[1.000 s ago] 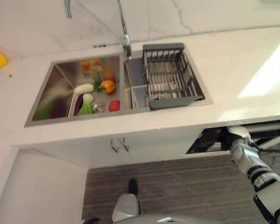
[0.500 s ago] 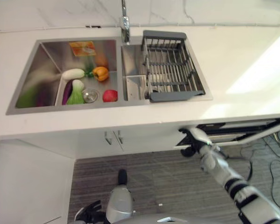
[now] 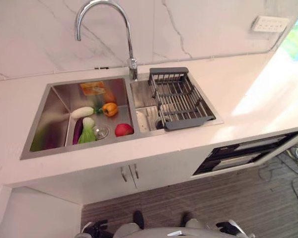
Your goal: Place the dishes in the dishwasher.
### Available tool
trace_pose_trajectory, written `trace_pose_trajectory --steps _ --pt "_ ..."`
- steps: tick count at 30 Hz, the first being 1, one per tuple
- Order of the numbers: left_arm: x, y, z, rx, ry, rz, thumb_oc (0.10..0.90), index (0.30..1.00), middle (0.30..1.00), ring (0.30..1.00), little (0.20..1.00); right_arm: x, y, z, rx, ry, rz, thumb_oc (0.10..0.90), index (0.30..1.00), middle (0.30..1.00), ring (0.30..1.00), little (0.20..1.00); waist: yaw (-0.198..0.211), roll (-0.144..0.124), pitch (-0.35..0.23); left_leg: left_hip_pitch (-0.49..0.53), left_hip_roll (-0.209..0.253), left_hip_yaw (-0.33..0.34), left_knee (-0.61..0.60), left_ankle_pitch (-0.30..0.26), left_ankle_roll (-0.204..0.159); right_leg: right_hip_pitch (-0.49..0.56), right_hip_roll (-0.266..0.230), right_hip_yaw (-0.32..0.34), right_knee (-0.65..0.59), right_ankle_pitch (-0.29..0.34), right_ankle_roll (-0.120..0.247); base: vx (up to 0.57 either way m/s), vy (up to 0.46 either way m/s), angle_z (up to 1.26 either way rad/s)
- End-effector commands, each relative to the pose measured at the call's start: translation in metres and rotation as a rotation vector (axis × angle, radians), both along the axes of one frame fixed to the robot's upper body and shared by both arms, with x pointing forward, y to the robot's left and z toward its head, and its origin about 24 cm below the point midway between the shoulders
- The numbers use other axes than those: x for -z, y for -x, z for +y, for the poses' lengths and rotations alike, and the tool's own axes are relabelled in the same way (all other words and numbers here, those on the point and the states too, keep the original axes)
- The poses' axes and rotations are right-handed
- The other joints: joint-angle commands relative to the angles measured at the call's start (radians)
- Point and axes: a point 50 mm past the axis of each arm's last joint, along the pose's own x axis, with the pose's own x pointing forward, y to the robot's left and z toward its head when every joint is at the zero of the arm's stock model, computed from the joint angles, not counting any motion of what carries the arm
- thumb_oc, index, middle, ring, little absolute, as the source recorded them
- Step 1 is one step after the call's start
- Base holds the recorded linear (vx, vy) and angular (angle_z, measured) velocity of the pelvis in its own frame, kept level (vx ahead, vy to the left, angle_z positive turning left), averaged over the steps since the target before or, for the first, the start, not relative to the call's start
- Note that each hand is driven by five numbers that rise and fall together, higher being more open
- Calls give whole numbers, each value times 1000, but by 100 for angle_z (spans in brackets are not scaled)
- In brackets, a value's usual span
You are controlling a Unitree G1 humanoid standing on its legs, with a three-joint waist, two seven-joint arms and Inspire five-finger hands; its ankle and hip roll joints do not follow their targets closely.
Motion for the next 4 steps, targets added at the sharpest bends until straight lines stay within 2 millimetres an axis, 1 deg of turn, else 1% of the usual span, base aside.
trace_pose_trajectory --steps 1,2,4 --pt "5 7 -15 114 29 61 800 900 900 900 900 -6 -25 -12 46 4 -53 800 900 900 900 900 35 0 -49 31 13 71 20 -87 -53 69 32 -29 -56 36 -4 166 -157 50" --pt "6 10 -17 116 31 70 800 900 900 900 900 -6 -24 -11 53 -1 -50 800 900 900 900 900 37 2 -60 32 19 75 20 -84 -59 80 39 -33 -79 42 -7 134 -153 31" --pt "6 11 -19 114 39 70 800 900 900 900 900 -5 -25 -9 45 -6 -48 800 900 900 900 900 39 5 -64 36 27 75 20 -81 -65 91 49 -31 -100 46 -11 38 -68 10"
